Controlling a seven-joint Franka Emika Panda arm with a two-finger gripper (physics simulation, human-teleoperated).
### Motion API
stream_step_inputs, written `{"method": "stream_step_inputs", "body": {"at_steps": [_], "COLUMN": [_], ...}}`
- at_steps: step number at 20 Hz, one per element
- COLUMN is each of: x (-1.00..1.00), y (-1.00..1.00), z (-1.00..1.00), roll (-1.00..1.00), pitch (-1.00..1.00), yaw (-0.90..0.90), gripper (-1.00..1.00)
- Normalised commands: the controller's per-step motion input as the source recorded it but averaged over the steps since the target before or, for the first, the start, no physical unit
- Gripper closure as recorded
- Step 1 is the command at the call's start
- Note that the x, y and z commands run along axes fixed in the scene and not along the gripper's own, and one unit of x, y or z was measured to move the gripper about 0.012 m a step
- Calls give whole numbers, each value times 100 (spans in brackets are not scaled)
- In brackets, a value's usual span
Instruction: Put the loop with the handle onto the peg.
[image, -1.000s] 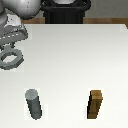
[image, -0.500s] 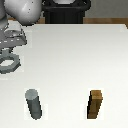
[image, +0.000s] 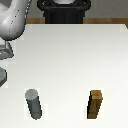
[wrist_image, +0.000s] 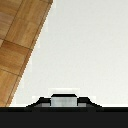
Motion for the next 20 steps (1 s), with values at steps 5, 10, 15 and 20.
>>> {"method": "stream_step_inputs", "body": {"at_steps": [5, 10, 15, 20], "x": [100, 20, 0, 0], "y": [0, 67, 100, 100], "z": [0, 0, 0, 0], "roll": [0, 0, 0, 0], "pitch": [0, 0, 0, 0], "yaw": [0, 0, 0, 0], "gripper": [100, 100, 100, 100]}}
